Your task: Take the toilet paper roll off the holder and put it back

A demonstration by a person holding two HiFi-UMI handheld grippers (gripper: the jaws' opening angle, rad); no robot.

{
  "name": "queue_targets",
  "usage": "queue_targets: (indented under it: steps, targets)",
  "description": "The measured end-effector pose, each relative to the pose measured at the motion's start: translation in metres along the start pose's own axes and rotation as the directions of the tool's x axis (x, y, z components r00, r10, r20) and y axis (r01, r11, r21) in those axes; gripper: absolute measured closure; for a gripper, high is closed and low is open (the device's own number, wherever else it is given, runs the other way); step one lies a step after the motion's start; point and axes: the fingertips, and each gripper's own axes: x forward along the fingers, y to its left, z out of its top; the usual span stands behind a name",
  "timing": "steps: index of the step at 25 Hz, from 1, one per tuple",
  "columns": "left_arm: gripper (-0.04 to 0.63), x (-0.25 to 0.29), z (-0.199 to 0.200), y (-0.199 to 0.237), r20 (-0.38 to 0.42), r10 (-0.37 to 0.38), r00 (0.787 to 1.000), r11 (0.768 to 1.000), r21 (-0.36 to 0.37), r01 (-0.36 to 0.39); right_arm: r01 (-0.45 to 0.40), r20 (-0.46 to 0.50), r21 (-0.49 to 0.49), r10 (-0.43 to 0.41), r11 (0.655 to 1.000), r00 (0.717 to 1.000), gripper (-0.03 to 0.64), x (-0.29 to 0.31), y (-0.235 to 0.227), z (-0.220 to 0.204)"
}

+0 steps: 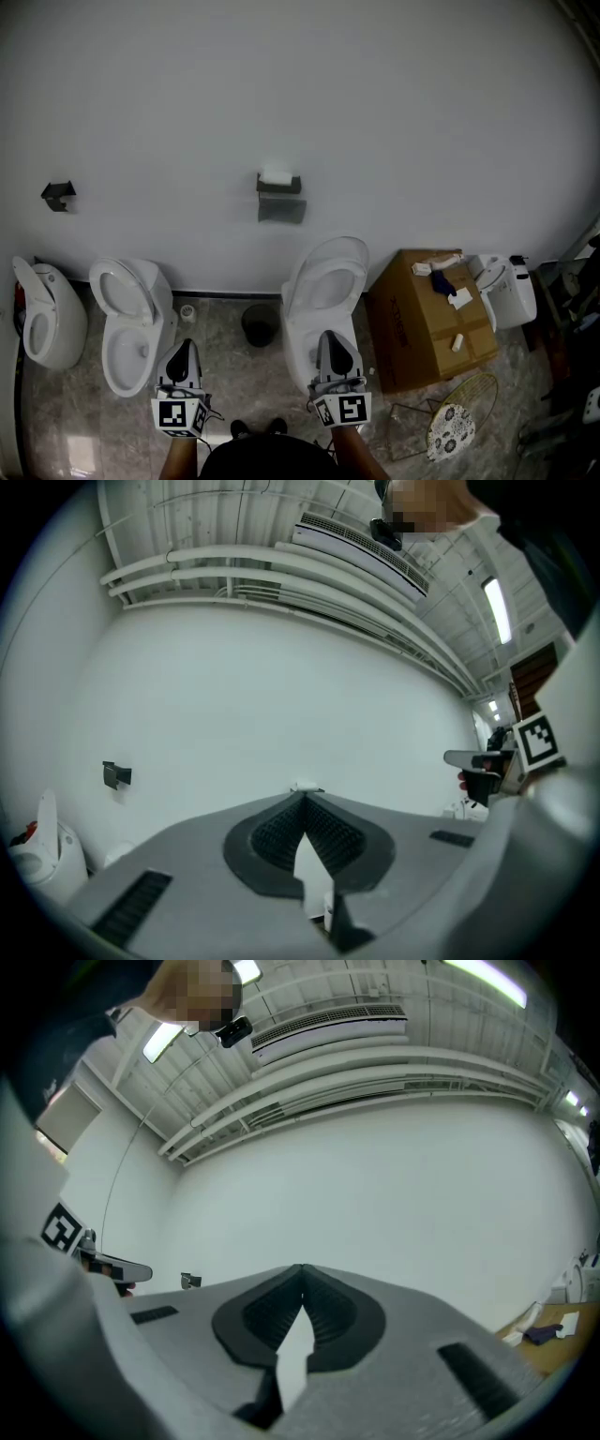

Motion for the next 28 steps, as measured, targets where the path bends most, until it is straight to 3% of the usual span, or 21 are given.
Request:
queue_targets:
  steps: [15, 28]
  targets:
    - [0.592, -0.002, 0.001, 0.005, 0.038, -0.004, 0.999, 1.000, -0.007, 0.005, -0.002, -0.022, -0.007, 0.002, 1.000, 1.000, 0.606, 0.001, 0.004, -0.002]
    - [0.592, -0.006, -0.003, 0.011, 0.049, 0.001, 0.999, 1.000, 0.007, -0.002, -0.034, -0.038, -0.008, 0.034, 0.999, 0.999, 0.439, 0.005, 0.011, -0.006]
